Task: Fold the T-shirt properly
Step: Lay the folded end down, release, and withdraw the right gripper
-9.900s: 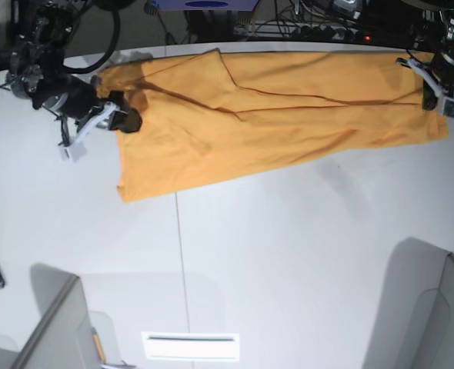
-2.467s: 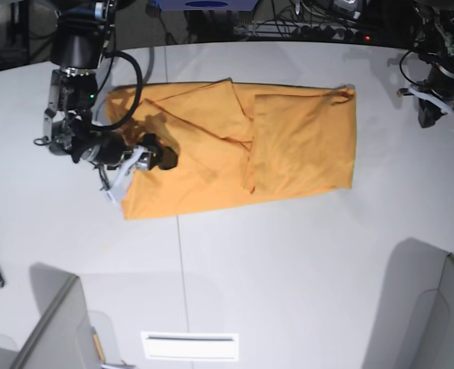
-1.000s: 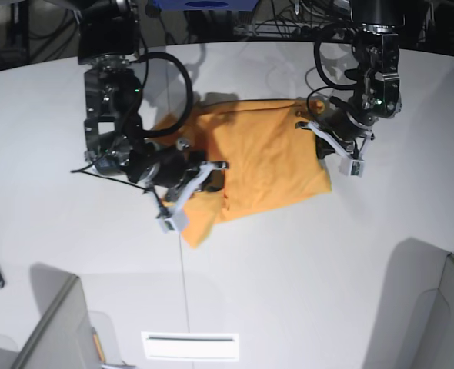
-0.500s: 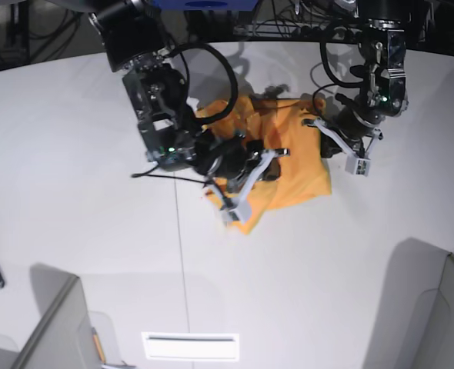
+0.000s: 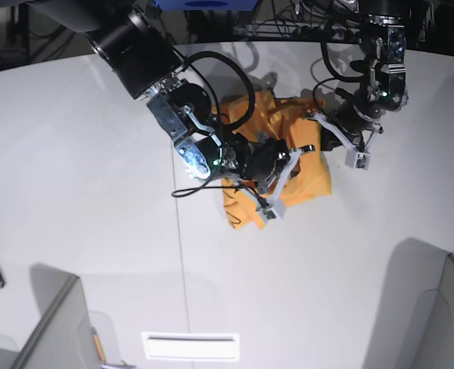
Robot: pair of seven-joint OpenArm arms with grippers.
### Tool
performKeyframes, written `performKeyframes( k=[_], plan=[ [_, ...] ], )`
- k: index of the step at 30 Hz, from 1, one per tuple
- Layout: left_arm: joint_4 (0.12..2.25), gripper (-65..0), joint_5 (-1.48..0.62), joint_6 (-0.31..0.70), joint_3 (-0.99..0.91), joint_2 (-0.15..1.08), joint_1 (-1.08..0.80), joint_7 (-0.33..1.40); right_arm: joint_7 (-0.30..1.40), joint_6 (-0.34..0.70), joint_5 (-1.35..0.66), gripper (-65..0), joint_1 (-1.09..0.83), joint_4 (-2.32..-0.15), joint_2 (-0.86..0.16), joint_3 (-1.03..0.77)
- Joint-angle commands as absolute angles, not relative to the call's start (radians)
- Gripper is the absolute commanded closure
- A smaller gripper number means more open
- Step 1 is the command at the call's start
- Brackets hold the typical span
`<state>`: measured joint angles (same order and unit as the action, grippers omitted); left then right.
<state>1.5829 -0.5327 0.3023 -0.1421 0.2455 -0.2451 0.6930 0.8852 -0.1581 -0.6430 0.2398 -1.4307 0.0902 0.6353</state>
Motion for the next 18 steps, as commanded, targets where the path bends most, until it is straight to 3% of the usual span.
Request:
performKeyframes(
  k=[1,4,6,7,18],
  plan=[
    [1.604,0.0,-0.552,0.308,-0.150,0.272,-0.248,0.673,0.875,-0.153,-0.654,-7.7,0.260,-1.445,0.105,0.638],
    [1.606,0.0,-0.553,0.312,-0.196,0.289,-0.265,0.673,0.872,-0.153,-0.654,-37.1,0.255,-1.446,0.105,0.638],
    [1.606,0.0,-0.553,0.312,-0.254,0.289,-0.277,0.673,0.874,-0.153,-0.654,-47.4,0.255,-1.448,0.105,0.638],
    [1.607,0.0,-0.553,0.314,-0.288,0.289,-0.282,0.673,0.875,-0.153,-0.654,-49.7,0.255,-1.448,0.105,0.638],
    [1.621,0.0,-0.555,0.314,-0.544,0.294,-0.315,0.674,0.875,-0.153,-0.654,-50.0,0.295,-1.448,0.124,0.642]
  ],
)
